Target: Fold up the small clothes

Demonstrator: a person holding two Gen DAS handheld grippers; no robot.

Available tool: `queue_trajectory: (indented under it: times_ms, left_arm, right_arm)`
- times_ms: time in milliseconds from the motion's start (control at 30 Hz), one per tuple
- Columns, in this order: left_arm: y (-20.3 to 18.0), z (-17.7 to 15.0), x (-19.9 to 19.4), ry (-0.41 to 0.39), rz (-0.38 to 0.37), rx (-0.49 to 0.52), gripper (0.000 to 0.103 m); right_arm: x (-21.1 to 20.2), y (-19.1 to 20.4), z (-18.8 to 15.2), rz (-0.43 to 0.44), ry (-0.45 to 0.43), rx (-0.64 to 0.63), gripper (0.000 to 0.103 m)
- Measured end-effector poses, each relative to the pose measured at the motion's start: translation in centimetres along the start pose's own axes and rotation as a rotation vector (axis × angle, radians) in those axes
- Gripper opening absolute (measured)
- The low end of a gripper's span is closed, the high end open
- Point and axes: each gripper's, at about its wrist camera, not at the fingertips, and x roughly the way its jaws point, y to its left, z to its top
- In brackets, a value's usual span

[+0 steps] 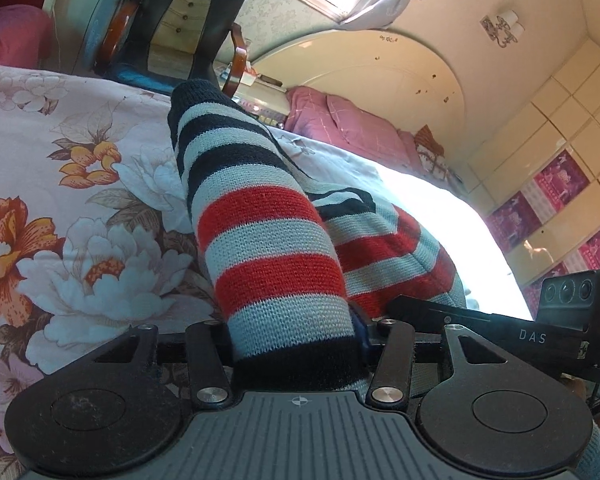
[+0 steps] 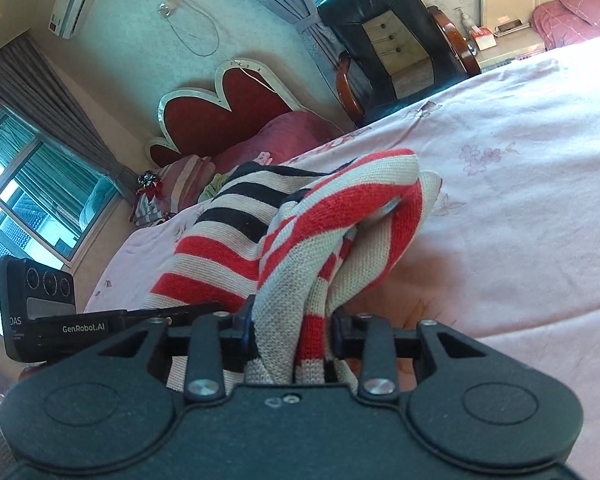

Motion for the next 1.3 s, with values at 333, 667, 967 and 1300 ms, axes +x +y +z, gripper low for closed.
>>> queue_trajectory:
  times_ms: [333,667,967,1300]
  left_arm:
    - [-1.6,0.4,-4.3,-0.027,-0.034,0.085,0.049]
    - [2.3,-1.4,-11.6,-0.037,-0.047,0.072,0.049]
    - [7.4,-2.8,-17.0,-0.043,-0.029,0.057,0.049]
    - [14.1,-5.6,-20.3,-0.032,0.008,-0.012,0.049]
  right_arm:
    - [-1.8,3.4,-0.7,-0.026,-0.066,-0.007,0.034]
    - [0.2,9.7,-3.2,-0.038,-0.07,-0.028,0.034]
    - [3.4,14.8,-5.3,-0.027,-0.052,-0.036,0.034]
    - [8.5,18.8,-8.7,-0.017,0.017,-0.046,0.034]
